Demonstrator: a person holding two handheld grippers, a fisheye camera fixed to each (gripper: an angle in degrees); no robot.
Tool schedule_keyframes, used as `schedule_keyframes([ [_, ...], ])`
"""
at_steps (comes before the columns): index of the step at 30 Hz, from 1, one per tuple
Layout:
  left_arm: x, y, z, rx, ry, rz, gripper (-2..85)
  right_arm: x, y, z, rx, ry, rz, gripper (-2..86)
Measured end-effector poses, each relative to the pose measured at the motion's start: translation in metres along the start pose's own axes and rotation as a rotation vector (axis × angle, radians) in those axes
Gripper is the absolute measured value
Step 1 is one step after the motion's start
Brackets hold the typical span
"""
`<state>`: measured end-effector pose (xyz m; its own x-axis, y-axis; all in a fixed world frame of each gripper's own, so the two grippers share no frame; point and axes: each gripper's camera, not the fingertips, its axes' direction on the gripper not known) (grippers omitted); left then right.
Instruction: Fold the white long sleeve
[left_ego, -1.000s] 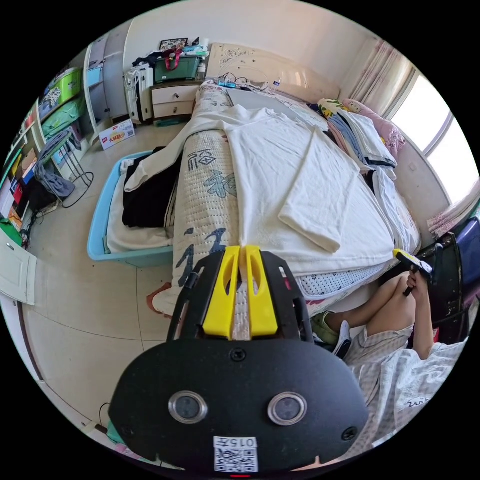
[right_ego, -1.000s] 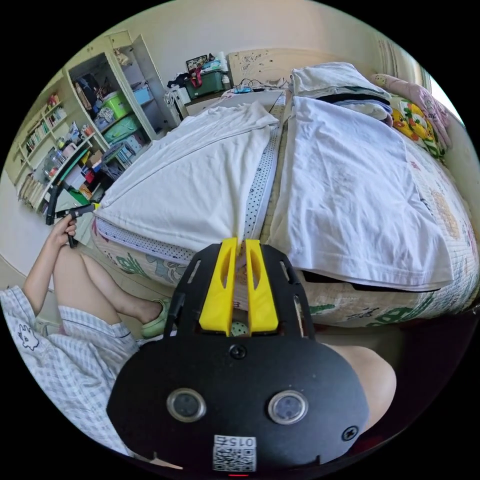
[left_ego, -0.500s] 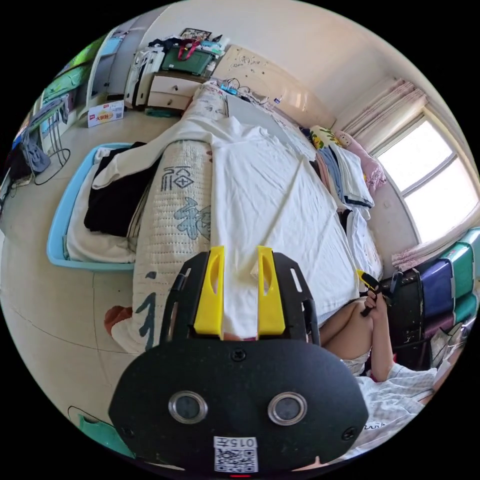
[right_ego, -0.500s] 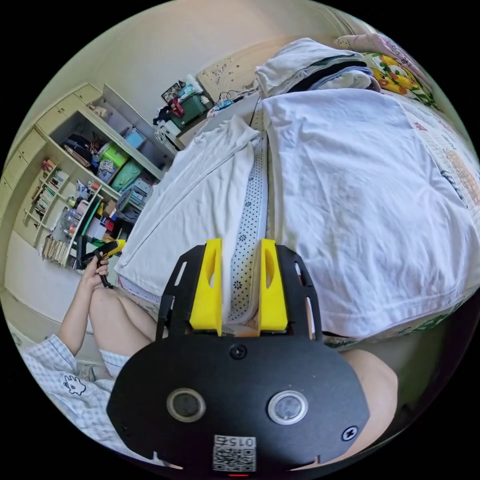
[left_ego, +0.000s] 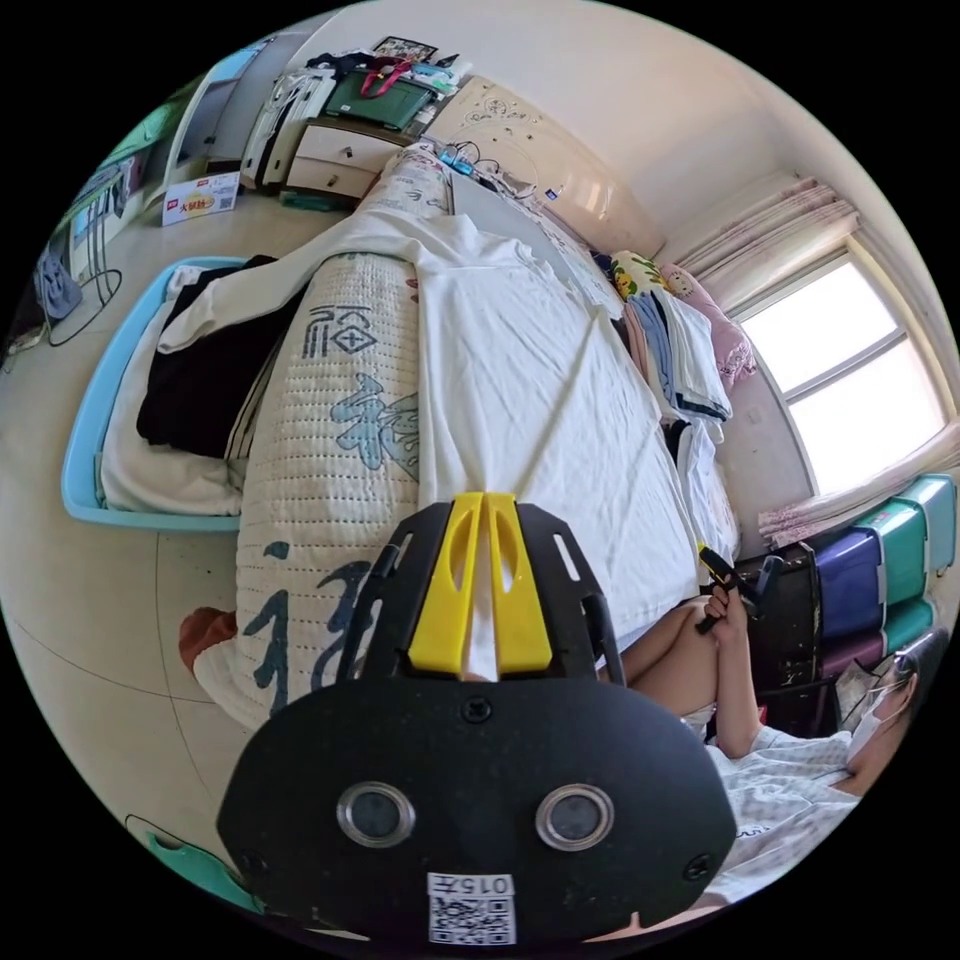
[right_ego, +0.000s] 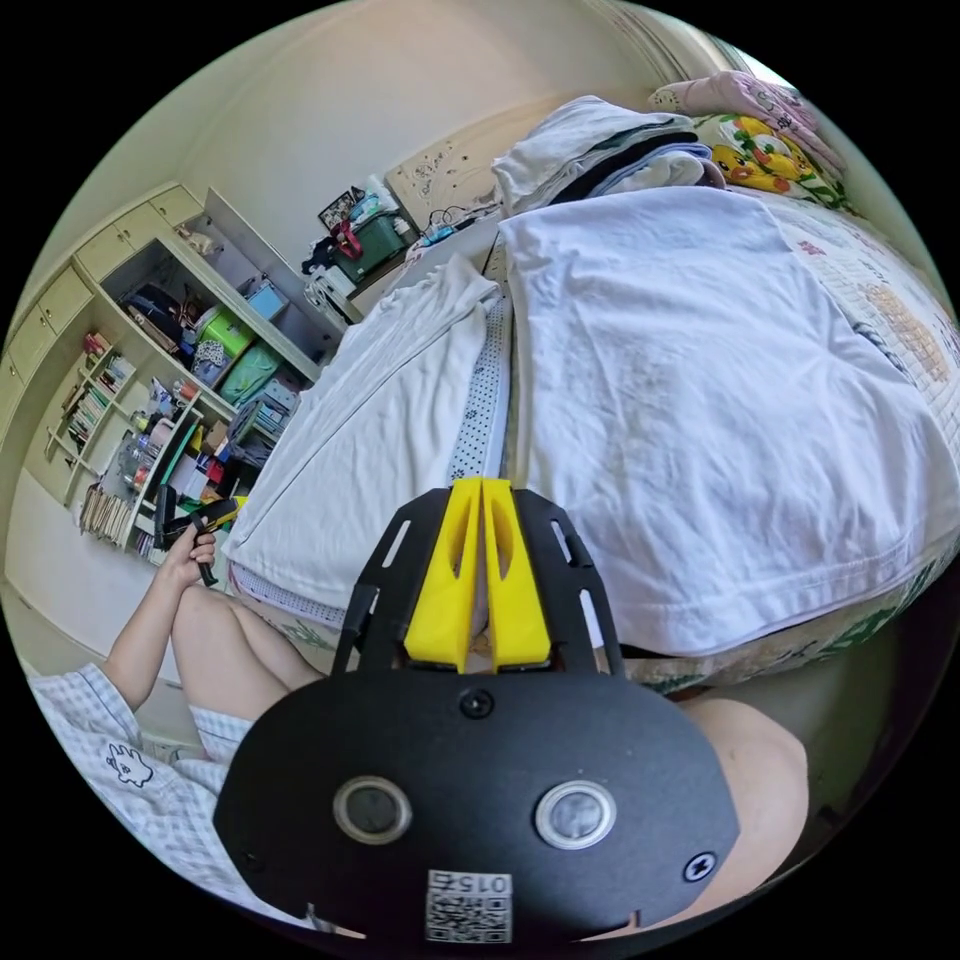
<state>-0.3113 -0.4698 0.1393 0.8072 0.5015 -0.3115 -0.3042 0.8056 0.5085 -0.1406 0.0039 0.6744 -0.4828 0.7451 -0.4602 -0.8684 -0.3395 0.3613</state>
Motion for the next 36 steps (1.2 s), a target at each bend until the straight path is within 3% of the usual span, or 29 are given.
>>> schedule_keyframes([
  [20, 0.024, 0.0, 0.009, -0.021, -0.165, 0.095, -0.4, 0.045, -0.004, 0.003, -0.028, 0.073, -0.046, -0.5],
  [25, 0.017, 0.002, 0.008, -0.006, -0.108, 0.05, 0.1, 0.065, -0.003, -0.007, -0.007, 0.025, -0.051, 0.6],
  [30, 0.017, 0.006, 0.005, 0.014, -0.057, 0.063, 4.6, 0.098, 0.005, -0.037, 0.111, -0.127, -0.031, 7.4],
  [36, 0.016, 0.01, 0.009, -0.002, -0.014, 0.071, 6.2, 0.087, -0.008, -0.025, -0.012, -0.105, -0.186, 10.3],
])
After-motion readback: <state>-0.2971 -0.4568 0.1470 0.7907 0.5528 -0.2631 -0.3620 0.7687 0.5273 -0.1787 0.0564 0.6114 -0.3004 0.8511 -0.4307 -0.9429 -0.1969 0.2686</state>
